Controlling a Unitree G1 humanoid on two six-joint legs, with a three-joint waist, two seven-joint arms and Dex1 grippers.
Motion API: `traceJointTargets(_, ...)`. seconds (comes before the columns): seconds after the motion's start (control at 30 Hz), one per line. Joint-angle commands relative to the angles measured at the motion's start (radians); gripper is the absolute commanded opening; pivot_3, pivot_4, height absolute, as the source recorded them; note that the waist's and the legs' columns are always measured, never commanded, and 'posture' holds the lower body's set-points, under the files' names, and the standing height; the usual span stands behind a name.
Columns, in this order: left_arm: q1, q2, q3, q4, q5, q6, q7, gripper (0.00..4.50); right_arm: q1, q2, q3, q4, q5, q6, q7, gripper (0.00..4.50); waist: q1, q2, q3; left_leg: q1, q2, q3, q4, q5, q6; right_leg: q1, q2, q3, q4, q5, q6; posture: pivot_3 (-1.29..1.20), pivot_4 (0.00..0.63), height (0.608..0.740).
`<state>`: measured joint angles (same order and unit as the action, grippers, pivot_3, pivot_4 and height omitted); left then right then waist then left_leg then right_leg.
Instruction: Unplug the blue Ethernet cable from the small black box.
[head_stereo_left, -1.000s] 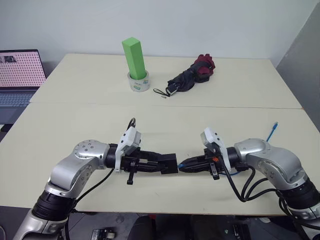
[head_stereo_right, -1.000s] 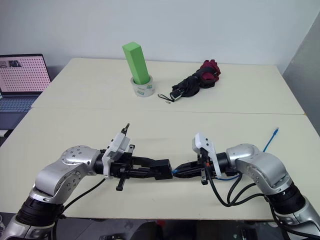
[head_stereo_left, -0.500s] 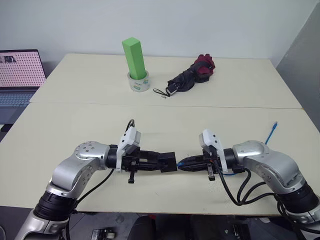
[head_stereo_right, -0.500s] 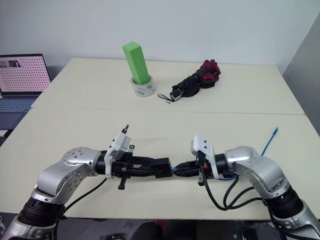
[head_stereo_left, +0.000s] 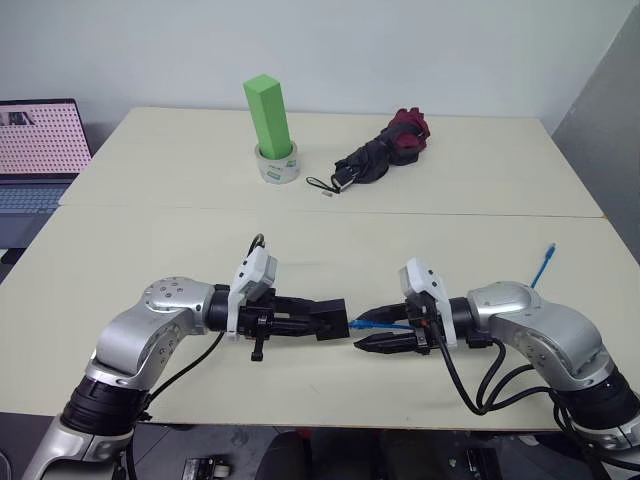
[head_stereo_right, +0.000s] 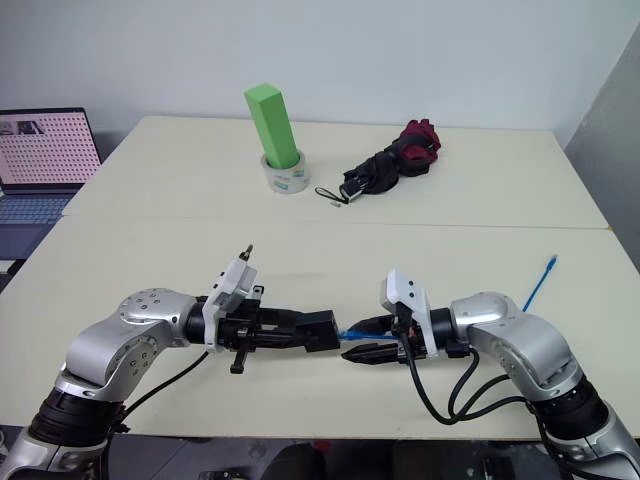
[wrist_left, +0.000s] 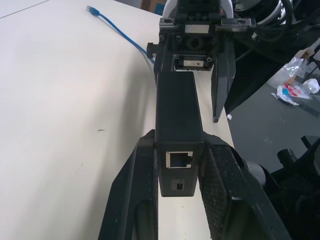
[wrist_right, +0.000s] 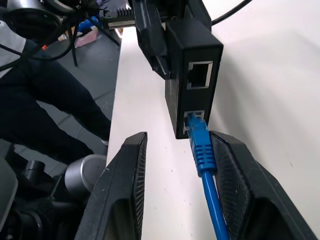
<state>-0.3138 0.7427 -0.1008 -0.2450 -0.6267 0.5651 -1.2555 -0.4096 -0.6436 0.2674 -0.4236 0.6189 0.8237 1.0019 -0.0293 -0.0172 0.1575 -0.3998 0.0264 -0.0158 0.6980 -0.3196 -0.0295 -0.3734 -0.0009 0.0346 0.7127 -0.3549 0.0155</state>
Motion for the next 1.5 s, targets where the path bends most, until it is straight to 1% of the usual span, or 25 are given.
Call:
traceJointTargets(0.03,0.005,0.013,0.033,-0.046,-0.022,0.003,-0.003,0.77,-0.008,0.011,-0.025,-0.011,0.031,0.014,-0.002,1.99,0.0,0.0,0.0,0.0,0.0,0.0,0.0,0.0,0.0,0.0,0.0,0.0,0.0,0.0,0.0,0.0,0.15,0.74)
traceJointTargets(0.37,0.006,0.007,0.029,-0.054,-0.018,0.01,-0.003,0.77,-0.022,0.039,-0.004,0.0,0.018,0.021,-0.01,1.99,0.0,0.0,0.0,0.0,0.0,0.0,0.0,0.0,0.0,0.0,0.0,0.0,0.0,0.0,0.0,0.0,0.15,0.74)
traceJointTargets(0.47,0.006,0.009,0.026,-0.054,-0.014,0.007,-0.006,0.77,-0.024,0.034,-0.001,0.004,0.014,0.018,-0.005,1.48,0.0,0.0,0.0,0.0,0.0,0.0,0.0,0.0,0.0,0.0,0.0,0.0,0.0,0.0,0.0,0.0,0.15,0.74)
traceJointTargets(0.6,0.008,0.011,0.024,-0.054,-0.01,0.005,-0.009,0.77,-0.028,0.029,0.003,0.01,0.007,0.013,0.006,0.53,0.0,0.0,0.0,0.0,0.0,0.0,0.0,0.0,0.0,0.0,0.0,0.0,0.0,0.0,0.0,0.0,0.15,0.74)
traceJointTargets(0.7,0.01,0.013,0.021,-0.055,-0.006,0.002,-0.012,0.77,-0.031,0.027,0.007,0.013,-0.001,0.01,0.017,0.04,0.0,0.0,0.0,0.0,0.0,0.0,0.0,0.0,0.0,0.0,0.0,0.0,0.0,0.0,0.0,0.0,0.15,0.74)
traceJointTargets(0.93,0.022,0.022,0.015,-0.065,-0.004,0.0,-0.03,0.77,-0.04,0.022,0.015,0.019,-0.011,0.004,0.038,0.04,0.0,0.0,0.0,0.0,0.0,0.0,0.0,0.0,0.0,0.0,0.0,0.0,0.0,0.0,0.0,0.0,0.15,0.74)
traceJointTargets(1.1,0.032,0.037,0.0,-0.048,0.047,-0.046,-0.039,0.77,-0.048,-0.004,0.019,0.033,-0.025,-0.004,0.063,0.04,0.0,0.0,0.0,0.0,0.0,0.0,0.0,0.0,0.0,0.0,0.0,0.0,0.0,0.0,0.0,0.0,0.15,0.74)
traceJointTargets(1.3,0.047,0.055,-0.005,-0.01,0.107,-0.106,-0.042,0.77,-0.039,-0.054,-0.005,0.046,-0.038,-0.018,0.085,0.04,0.0,0.0,0.0,0.0,0.0,0.0,0.0,0.0,0.0,0.0,0.0,0.0,0.0,0.0,0.0,0.0,0.15,0.74)
traceJointTargets(1.47,0.052,0.053,0.005,-0.002,0.116,-0.115,-0.038,0.77,-0.024,-0.071,-0.021,0.047,-0.048,-0.036,0.076,0.04,0.0,0.0,0.0,0.0,0.0,0.0,0.0,0.0,0.0,0.0,0.0,0.0,0.0,0.0,0.0,0.0,0.15,0.74)
traceJointTargets(1.5,0.053,0.051,0.011,-0.001,0.115,-0.114,-0.032,0.77,-0.024,-0.069,-0.028,0.06,-0.069,-0.057,0.058,0.04,0.0,0.0,0.0,0.0,0.0,0.0,0.0,0.0,0.0,0.0,0.0,0.0,0.0,0.0,0.0,0.0,0.15,0.74)
